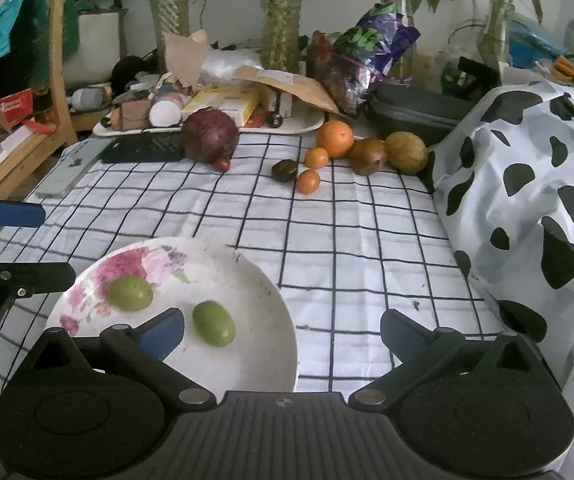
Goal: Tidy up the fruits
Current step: 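Lift both tools off the plate toward the fruit pile, then grasp the dark red round fruit with the left gripper while the right grasps a small tangerine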
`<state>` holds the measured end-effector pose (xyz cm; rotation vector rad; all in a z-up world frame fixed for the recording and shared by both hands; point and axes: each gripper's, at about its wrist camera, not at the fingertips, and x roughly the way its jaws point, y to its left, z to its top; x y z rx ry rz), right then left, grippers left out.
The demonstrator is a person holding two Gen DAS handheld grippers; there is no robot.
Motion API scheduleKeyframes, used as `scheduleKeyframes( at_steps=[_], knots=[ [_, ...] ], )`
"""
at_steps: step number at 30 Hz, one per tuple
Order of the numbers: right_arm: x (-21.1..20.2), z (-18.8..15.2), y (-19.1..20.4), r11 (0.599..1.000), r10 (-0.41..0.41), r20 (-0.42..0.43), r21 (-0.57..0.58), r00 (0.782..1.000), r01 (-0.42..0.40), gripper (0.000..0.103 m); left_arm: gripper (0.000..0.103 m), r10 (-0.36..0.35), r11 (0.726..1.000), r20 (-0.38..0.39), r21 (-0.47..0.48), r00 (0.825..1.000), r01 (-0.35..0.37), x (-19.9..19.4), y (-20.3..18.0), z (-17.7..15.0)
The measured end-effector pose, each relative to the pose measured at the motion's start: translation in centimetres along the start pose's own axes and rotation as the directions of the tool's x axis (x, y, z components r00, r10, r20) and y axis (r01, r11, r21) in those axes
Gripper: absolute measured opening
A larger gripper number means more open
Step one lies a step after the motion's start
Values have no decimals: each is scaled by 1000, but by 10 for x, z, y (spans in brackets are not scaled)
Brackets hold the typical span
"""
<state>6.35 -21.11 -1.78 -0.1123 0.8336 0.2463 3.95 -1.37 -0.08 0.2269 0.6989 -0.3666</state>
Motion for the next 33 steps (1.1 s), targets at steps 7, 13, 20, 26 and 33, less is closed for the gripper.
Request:
scheduleKeyframes(
  at_steps=[7,13,20,26,33],
  knots=[
    [10,8,-9,999,-39,6,35,999,38,103,70,39,999,25,6,999,-40,13,9,12],
    [21,16,-11,998,-64,5,20,998,63,103,70,71,997,30,-17,997,-70,28,24,23],
    [35,28,-14,998,-63,4,7,998,63,103,70,77,996,34,-54,996,-75,43,41,35],
    [47,39,-17,998,-64,7,-3,998,64,103,75,85,995,17,-63,996,-83,60,53,45],
    [64,53,-22,997,-74,2,-20,997,74,103,80,92,993,28,-79,995,-89,78,66,58]
  ],
)
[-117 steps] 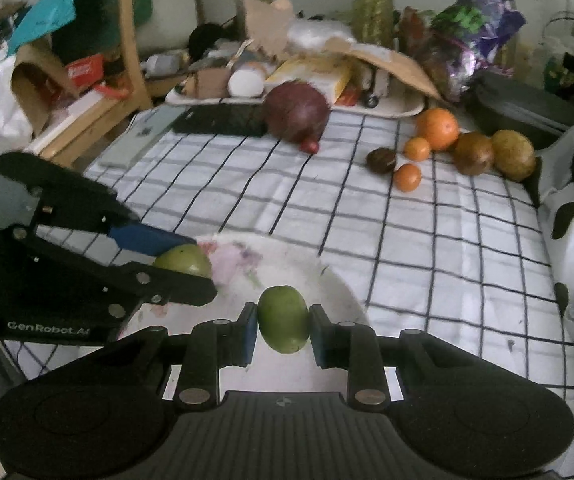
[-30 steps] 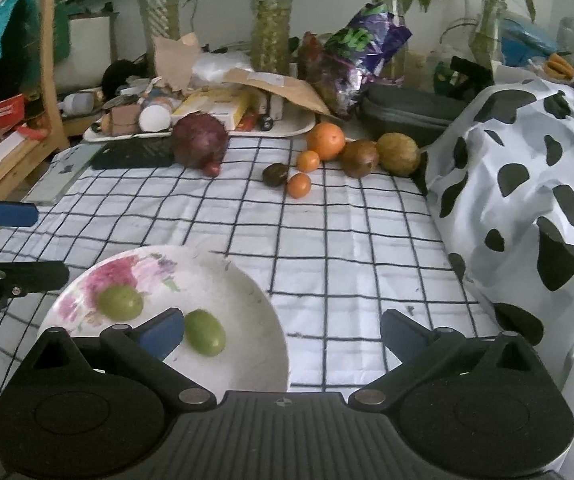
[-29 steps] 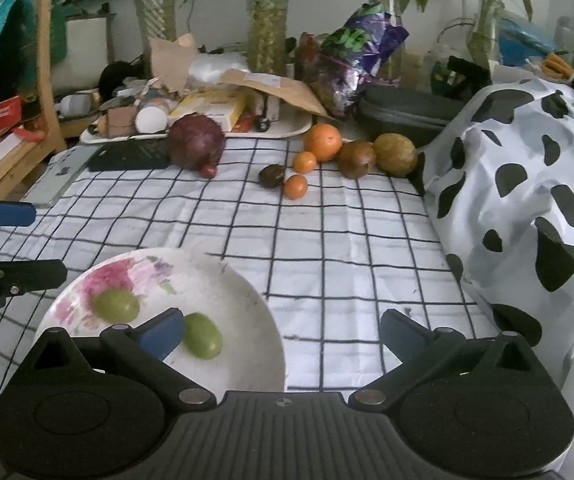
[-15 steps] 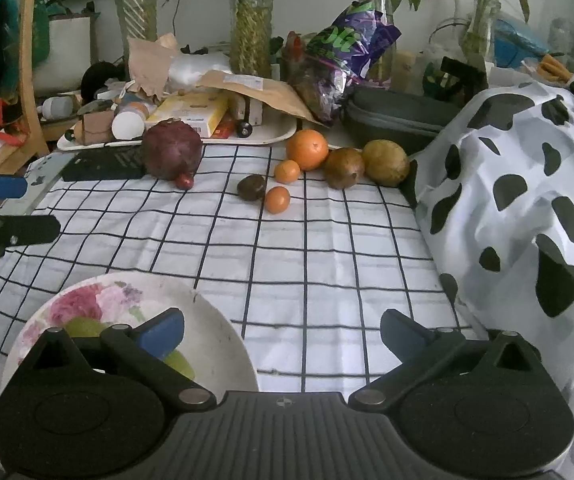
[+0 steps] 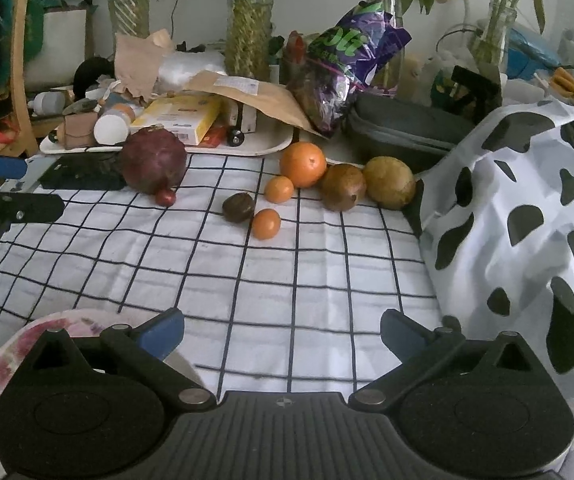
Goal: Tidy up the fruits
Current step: 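Grasp the dark red round fruit with the left gripper while the right grasps a small tangerine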
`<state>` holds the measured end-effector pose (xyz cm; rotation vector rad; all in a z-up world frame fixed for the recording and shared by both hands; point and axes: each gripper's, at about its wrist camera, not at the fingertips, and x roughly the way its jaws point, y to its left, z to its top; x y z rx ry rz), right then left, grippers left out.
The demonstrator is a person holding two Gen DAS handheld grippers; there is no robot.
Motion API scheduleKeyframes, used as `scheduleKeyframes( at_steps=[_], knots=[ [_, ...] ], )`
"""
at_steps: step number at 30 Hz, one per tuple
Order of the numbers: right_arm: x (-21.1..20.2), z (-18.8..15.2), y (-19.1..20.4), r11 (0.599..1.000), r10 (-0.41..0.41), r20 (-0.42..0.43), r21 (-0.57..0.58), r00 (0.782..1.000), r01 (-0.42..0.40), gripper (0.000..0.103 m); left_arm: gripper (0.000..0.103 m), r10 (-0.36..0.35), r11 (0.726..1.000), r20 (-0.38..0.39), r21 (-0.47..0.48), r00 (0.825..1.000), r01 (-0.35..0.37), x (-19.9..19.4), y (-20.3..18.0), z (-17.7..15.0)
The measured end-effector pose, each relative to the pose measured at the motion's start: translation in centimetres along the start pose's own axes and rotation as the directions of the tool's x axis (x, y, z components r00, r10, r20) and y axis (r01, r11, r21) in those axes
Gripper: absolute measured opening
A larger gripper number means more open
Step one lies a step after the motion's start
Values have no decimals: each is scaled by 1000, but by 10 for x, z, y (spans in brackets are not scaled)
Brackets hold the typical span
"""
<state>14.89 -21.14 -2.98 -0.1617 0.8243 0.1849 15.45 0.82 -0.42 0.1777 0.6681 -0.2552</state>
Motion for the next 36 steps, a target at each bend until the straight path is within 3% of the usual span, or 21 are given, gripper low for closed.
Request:
scheduleKeyframes(
  at_steps=[14,24,36],
  knots=[
    [34,22,-4,999,-10,-17,-36,1000,9,103,85,36,998,16,53,999,-37,45,6,19],
    [61,37,2,997,-1,-41,-82,999,-3,103,88,11,998,33,61,999,-13,84,14,26],
    [88,49,-1,991,50,-40,-121,998,-55,103,88,-8,999,1,49,1000,7,128,19,33]
  ],
)
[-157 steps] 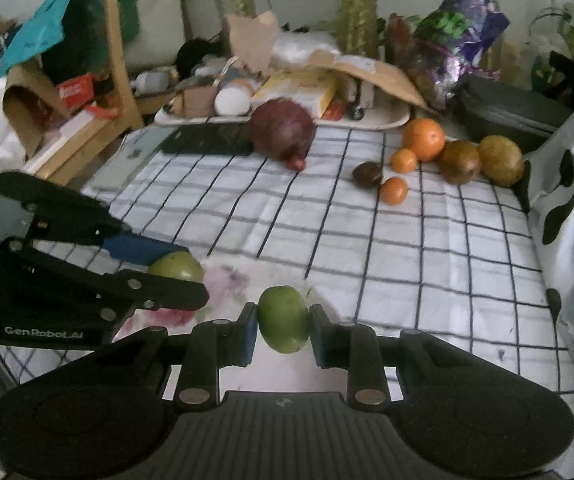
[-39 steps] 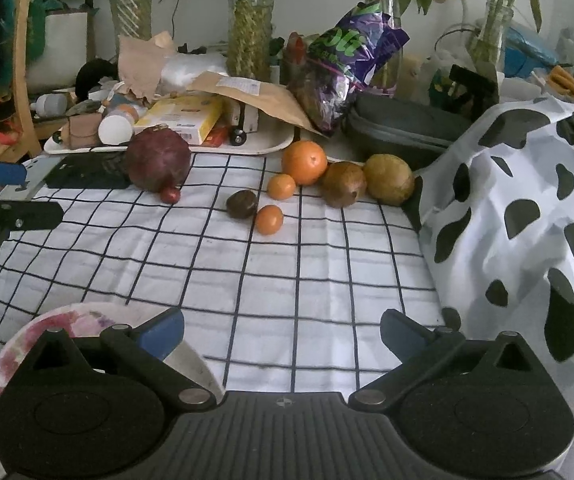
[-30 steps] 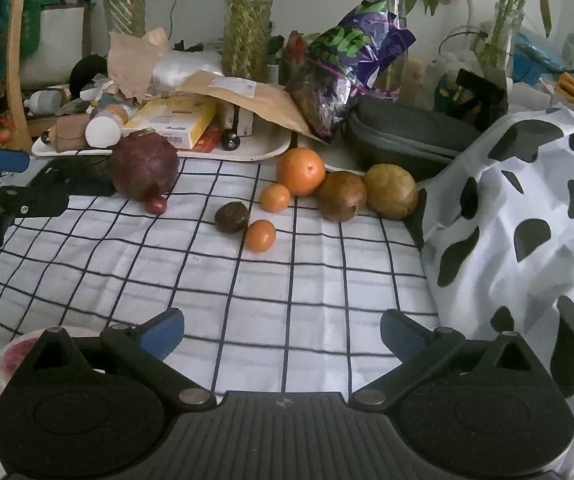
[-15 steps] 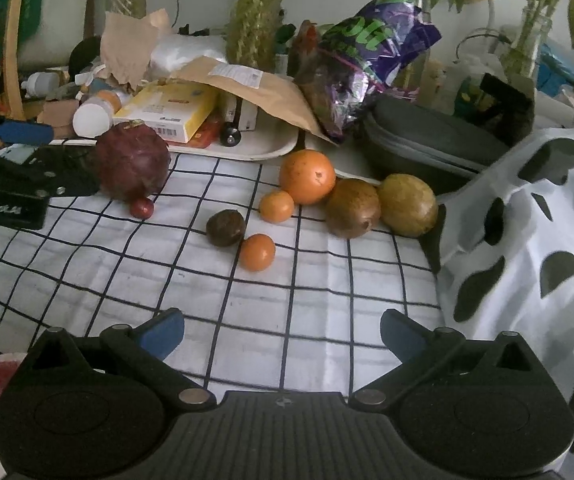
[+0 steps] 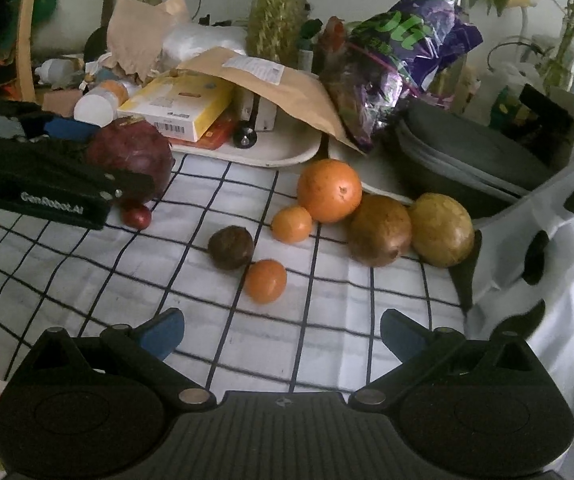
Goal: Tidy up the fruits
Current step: 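Grasp the dark red round fruit with the left gripper while the right grasps a small tangerine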
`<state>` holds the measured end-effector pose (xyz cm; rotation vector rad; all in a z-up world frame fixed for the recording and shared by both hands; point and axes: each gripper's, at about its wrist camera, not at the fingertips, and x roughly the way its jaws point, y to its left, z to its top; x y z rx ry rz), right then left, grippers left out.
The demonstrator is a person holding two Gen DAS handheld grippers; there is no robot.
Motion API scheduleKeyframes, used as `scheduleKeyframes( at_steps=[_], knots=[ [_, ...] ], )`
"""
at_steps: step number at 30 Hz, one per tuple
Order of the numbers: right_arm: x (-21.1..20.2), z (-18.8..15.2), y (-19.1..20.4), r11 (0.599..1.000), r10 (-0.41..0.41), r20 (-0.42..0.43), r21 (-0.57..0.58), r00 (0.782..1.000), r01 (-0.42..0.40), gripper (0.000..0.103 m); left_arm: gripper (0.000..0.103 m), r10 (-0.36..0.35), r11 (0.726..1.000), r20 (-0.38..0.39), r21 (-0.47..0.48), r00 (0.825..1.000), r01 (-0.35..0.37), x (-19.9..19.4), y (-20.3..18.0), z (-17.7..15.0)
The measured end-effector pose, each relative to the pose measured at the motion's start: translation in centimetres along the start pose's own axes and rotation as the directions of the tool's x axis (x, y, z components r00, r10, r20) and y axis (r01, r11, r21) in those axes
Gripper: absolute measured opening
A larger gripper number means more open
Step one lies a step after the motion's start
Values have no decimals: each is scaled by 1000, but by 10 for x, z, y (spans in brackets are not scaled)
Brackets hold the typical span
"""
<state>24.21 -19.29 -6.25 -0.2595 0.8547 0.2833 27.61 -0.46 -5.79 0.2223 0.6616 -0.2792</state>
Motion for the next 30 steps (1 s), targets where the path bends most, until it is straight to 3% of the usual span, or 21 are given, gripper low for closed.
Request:
scheduleKeyframes(
  at_steps=[3,5,8,13,20,30],
  knots=[
    [4,3,-4,1000,23,24,6,999,-23,101,88,-2,1000,-9,8,1000,2,7,1,0],
    [8,6,-5,1000,30,36,0,999,-30,90,88,-8,1000,-13,-2,1000,8,10,3,-1],
    [16,8,-6,999,48,40,-4,998,-48,83,88,-20,1000,-20,-8,1000,20,14,5,-2],
    [27,11,-9,996,81,40,16,996,-82,64,79,-30,999,-16,-39,999,29,15,10,0],
    [36,12,-10,994,111,18,15,994,-112,26,71,-40,998,-19,-54,999,39,13,13,1],
    [21,13,-14,995,101,27,20,995,-102,26,68,-41,997,-14,-62,999,40,5,15,2]
  ],
)
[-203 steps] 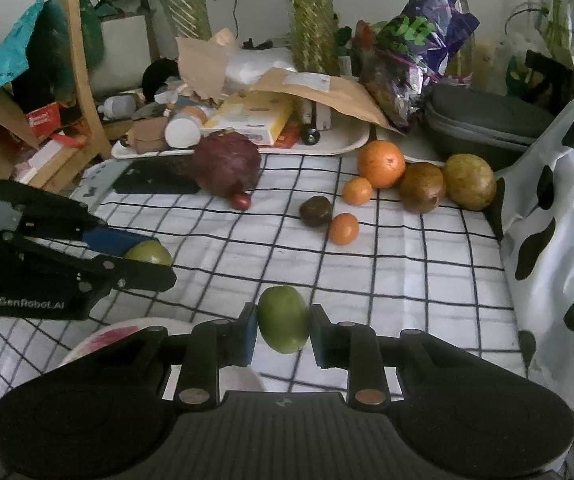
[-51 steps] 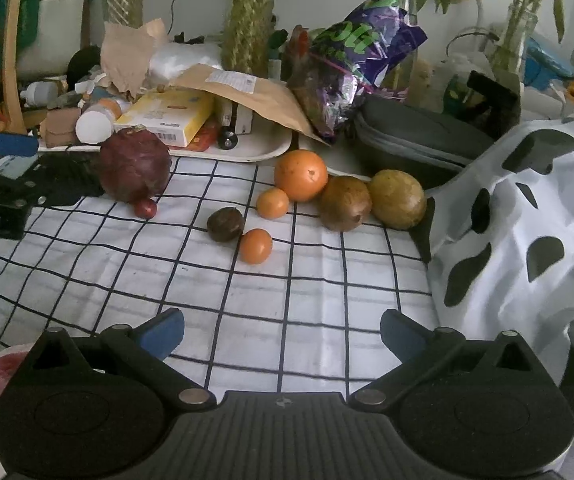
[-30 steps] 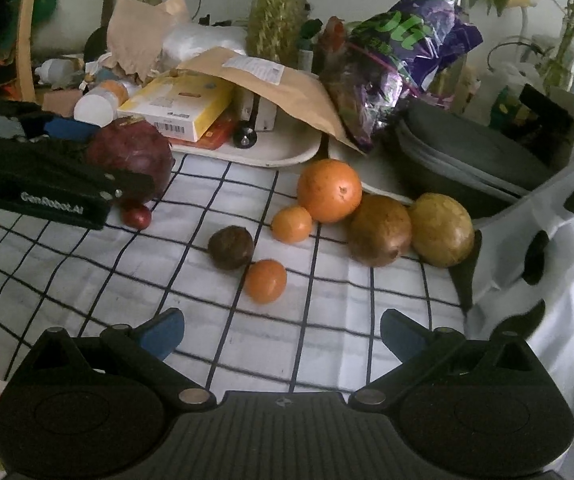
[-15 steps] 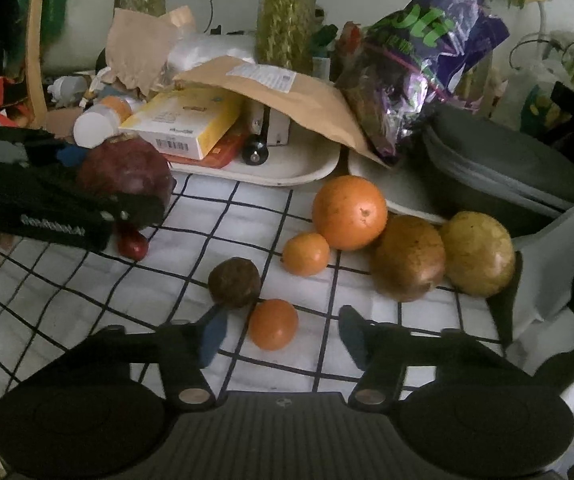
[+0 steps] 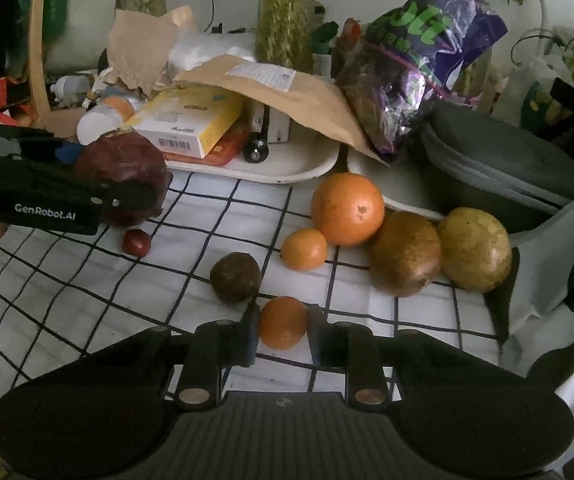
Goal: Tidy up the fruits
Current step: 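Grasp the dark red round fruit with the left gripper while the right grasps a small tangerine, then carry both fruits to the floral plate and open the right gripper on the tangerine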
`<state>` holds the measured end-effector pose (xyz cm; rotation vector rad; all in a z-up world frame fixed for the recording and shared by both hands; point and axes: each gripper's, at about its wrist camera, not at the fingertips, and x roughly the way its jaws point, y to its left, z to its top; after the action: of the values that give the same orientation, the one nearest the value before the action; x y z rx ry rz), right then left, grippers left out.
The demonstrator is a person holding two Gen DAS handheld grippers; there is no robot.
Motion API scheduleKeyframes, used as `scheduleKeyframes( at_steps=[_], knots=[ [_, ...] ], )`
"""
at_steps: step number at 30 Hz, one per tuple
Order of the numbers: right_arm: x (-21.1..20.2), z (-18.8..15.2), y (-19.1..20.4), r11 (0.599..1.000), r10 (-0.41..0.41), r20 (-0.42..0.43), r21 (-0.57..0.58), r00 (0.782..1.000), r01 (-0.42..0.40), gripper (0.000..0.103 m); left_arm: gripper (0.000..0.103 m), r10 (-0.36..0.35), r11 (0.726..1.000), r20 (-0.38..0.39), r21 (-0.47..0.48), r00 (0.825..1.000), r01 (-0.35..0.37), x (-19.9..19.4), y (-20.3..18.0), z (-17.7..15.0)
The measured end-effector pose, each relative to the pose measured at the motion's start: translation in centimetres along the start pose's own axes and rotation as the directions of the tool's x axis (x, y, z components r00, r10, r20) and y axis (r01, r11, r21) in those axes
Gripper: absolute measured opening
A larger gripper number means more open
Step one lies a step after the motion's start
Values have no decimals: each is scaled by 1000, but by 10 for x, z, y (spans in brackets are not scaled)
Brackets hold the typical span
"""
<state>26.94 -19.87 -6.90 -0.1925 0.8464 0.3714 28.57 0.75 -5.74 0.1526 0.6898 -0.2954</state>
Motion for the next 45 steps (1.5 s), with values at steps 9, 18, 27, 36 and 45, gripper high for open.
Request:
scheduleKeyframes(
  at_steps=[9,18,27,36,45],
  knots=[
    [-21,-4,-1,1000,9,23,16,1000,-9,25,68,-18,1000,37,-7,999,18,-27,-1,3],
    [-39,-15,3,999,26,23,18,999,-26,25,68,-48,999,74,21,996,46,-65,-16,0],
    [-67,-26,13,998,56,44,38,997,-58,26,68,-78,996,69,37,995,76,-105,-30,-20],
    [-99,-42,26,995,80,62,50,995,-83,26,68,-102,994,69,42,992,99,-145,-49,-42],
    [-131,-67,43,993,105,67,48,992,-108,26,68,-123,992,48,44,991,121,-176,-72,-70]
  ],
)
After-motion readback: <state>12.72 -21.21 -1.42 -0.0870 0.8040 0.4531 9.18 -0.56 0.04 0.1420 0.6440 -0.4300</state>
